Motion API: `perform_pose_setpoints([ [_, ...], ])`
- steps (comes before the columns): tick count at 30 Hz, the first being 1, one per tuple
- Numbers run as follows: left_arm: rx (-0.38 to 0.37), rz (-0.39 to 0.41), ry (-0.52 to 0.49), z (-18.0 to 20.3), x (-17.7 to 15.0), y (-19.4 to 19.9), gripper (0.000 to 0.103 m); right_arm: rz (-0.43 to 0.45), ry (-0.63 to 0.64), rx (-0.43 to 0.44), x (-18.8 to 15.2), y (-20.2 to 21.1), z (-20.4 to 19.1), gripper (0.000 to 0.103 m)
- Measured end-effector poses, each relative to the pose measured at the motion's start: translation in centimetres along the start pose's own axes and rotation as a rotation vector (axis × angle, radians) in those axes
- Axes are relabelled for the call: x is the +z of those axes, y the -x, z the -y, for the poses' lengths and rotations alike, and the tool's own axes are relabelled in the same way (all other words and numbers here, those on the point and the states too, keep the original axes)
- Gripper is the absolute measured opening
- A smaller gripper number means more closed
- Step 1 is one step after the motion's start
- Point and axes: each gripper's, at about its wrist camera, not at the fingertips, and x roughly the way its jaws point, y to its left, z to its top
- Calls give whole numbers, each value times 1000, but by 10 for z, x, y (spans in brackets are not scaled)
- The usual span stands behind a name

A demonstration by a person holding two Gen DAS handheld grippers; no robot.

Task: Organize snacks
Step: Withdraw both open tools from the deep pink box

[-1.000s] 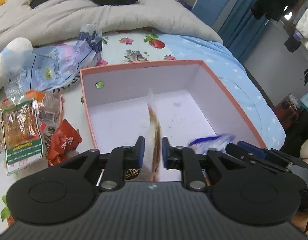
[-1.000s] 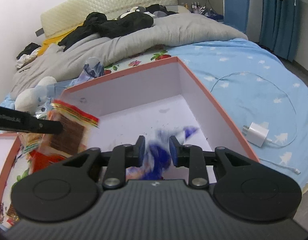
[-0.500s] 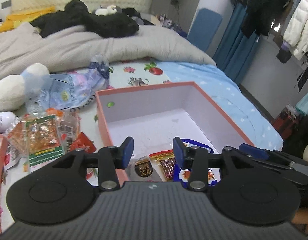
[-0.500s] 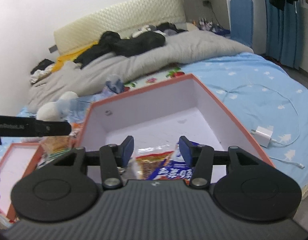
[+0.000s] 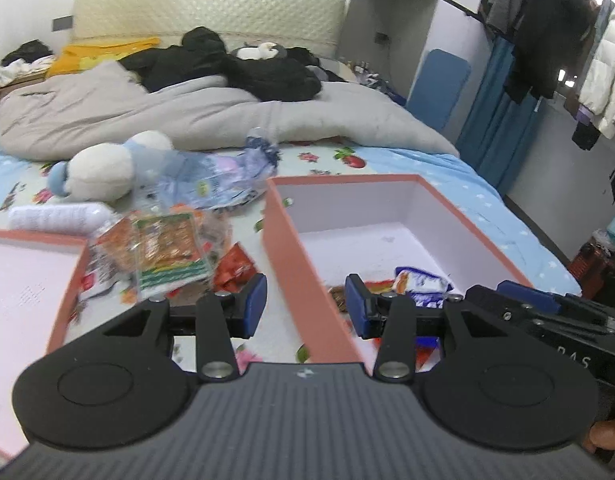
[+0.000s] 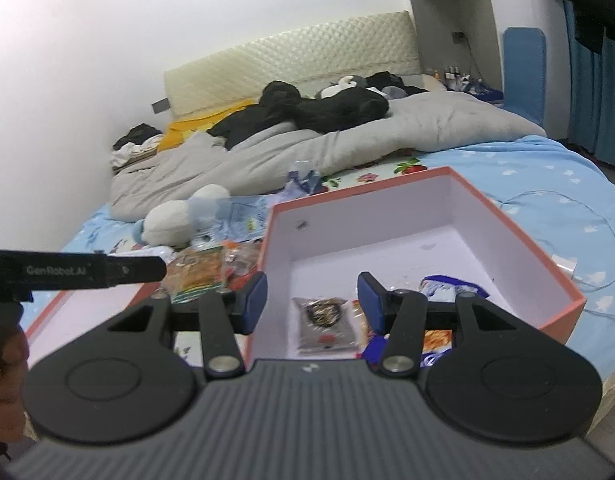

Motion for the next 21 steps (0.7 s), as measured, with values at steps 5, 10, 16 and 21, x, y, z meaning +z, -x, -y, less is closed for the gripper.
perform_pose_setpoints([
  [5, 25, -13, 34, -15, -29, 28, 49, -28, 29, 34, -17, 10, -21, 52],
  [10, 68, -22, 116, -33, -56, 58, 50, -50, 45, 87, -30, 24, -41, 52],
  [16, 137, -48, 176, -55, -90, 70, 55, -92, 100, 138, -45, 26, -62, 52],
  [21, 184, -64, 176, -72, -94, 58, 57, -107, 137, 137, -48, 16, -73, 52],
])
